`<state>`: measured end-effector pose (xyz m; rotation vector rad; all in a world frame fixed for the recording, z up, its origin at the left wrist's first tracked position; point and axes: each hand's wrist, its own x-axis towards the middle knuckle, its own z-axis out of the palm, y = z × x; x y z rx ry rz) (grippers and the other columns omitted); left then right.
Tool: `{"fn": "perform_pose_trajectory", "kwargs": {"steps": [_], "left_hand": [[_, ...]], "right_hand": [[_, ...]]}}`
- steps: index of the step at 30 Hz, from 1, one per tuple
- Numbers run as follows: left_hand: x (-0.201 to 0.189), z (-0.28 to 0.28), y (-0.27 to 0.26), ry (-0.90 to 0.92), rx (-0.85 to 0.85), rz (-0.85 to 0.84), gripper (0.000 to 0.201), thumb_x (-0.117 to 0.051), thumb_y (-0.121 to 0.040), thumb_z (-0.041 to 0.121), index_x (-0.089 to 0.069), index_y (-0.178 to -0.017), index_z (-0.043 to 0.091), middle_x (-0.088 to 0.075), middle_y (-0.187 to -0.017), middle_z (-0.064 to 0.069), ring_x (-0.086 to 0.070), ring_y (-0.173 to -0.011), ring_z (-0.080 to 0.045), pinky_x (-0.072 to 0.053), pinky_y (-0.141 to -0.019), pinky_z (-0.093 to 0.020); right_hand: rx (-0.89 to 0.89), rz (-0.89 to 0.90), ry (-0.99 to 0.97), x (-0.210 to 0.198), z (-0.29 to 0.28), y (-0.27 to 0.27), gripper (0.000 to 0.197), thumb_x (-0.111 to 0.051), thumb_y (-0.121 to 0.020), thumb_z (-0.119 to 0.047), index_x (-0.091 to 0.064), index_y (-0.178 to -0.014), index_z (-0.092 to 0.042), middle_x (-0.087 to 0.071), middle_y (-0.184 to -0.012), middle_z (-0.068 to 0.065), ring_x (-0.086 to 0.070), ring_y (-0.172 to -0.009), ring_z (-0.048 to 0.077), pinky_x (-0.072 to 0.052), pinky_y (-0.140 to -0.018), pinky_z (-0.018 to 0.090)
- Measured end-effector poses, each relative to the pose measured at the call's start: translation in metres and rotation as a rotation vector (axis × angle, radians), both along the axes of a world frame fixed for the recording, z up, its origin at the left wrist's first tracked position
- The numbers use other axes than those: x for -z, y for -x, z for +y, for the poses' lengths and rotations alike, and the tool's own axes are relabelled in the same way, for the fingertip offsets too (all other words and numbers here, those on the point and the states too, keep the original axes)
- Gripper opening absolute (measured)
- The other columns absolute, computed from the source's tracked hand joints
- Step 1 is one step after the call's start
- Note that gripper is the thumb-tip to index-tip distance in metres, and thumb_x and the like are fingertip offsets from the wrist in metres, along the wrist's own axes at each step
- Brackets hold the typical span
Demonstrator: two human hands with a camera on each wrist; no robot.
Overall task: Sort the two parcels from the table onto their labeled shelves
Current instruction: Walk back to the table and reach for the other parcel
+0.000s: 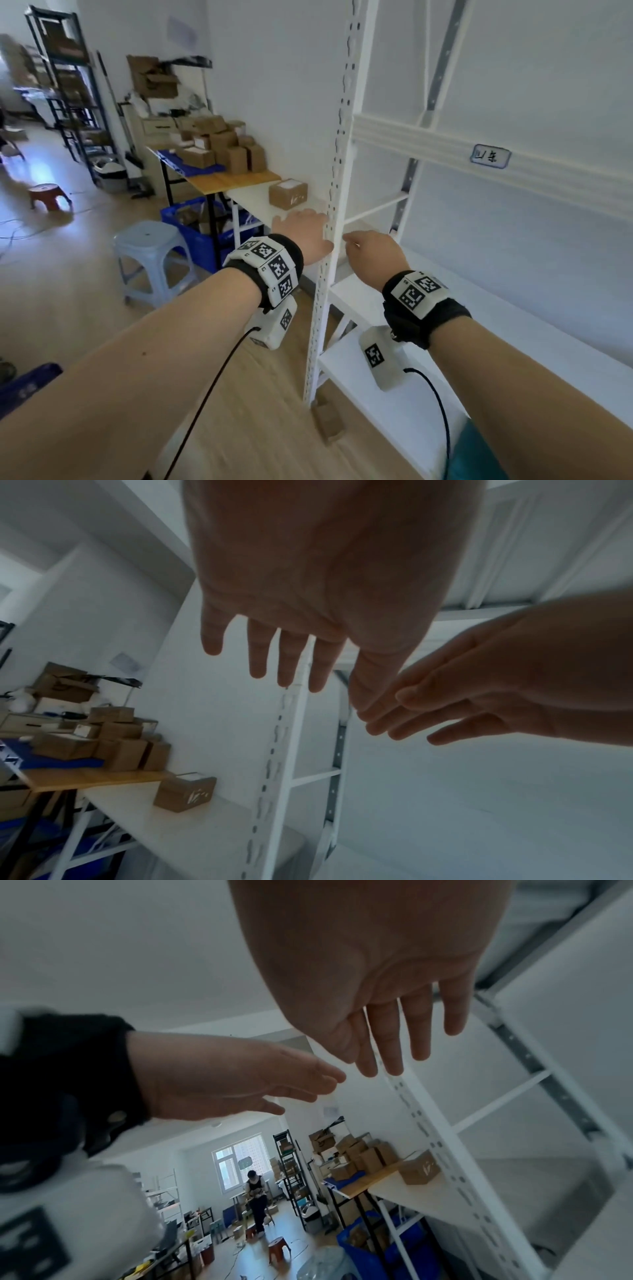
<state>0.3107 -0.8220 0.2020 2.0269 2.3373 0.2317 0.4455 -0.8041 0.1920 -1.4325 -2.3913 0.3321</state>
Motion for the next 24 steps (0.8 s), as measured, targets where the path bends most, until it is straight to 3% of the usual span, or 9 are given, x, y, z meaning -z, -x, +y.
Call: {"fn": "perform_pose_trajectory", "kwargs": {"steps": [5,8,11,20,24], "left_hand": [[0.021,0.036,0.074,0.03,-0.044,-0.008,0.061,-0.045,-0.092,0.041,-0.032,-0.149,0.024,-0.035,-0.154,-0.005,-0.035,-0.139,-0.027,-0.028,-0.108,-0.048],[0.036,0.063,0.115,0.027,-0.063,-0.041,0.06,-0.045,-0.092,0.04,-0.034,-0.148,0.023,-0.038,-0.152,-0.007,-0.038,-0.137,-0.029,-0.033,-0.108,-0.045],[0.053,0.102,0.153,0.044,-0.104,-0.039,0.06,-0.046,-0.092,0.04,-0.033,-0.148,0.023,-0.038,-0.152,-0.006,-0.037,-0.137,-0.03,-0.03,-0.108,-0.046],[0.063,0.27,0.269,0.154,-0.138,-0.018,0.059,-0.047,-0.092,0.039,-0.034,-0.148,0.026,-0.036,-0.153,-0.005,-0.035,-0.139,-0.028,-0.029,-0.11,-0.047],[0.062,0.341,0.314,0.098,-0.127,-0.044,0.058,-0.048,-0.09,0.038,-0.037,-0.146,0.026,-0.037,-0.152,-0.003,-0.032,-0.14,-0.026,-0.027,-0.112,-0.049]], "right_hand": [[-0.015,0.008,0.057,0.018,0.038,0.077,0.043,-0.034,-0.099,-0.02,-0.053,-0.137,-0.017,-0.054,-0.142,0.006,-0.051,-0.128,0.025,-0.04,-0.103,0.033],[-0.031,0.002,0.06,0.03,0.074,0.119,0.042,-0.034,-0.098,-0.019,-0.055,-0.135,-0.016,-0.056,-0.138,0.007,-0.053,-0.125,0.025,-0.042,-0.1,0.033],[-0.046,0.001,0.053,0.047,0.118,0.159,0.041,-0.035,-0.097,-0.017,-0.057,-0.131,-0.015,-0.059,-0.135,0.008,-0.055,-0.121,0.026,-0.043,-0.096,0.032],[0.0,0.067,0.178,0.068,0.301,0.272,0.044,-0.037,-0.093,-0.019,-0.055,-0.132,-0.018,-0.055,-0.139,0.006,-0.051,-0.127,0.026,-0.04,-0.099,0.031],[0.062,0.135,0.229,0.067,0.377,0.315,0.043,-0.038,-0.091,-0.019,-0.059,-0.128,-0.02,-0.057,-0.137,0.005,-0.052,-0.125,0.027,-0.04,-0.098,0.031]]}}
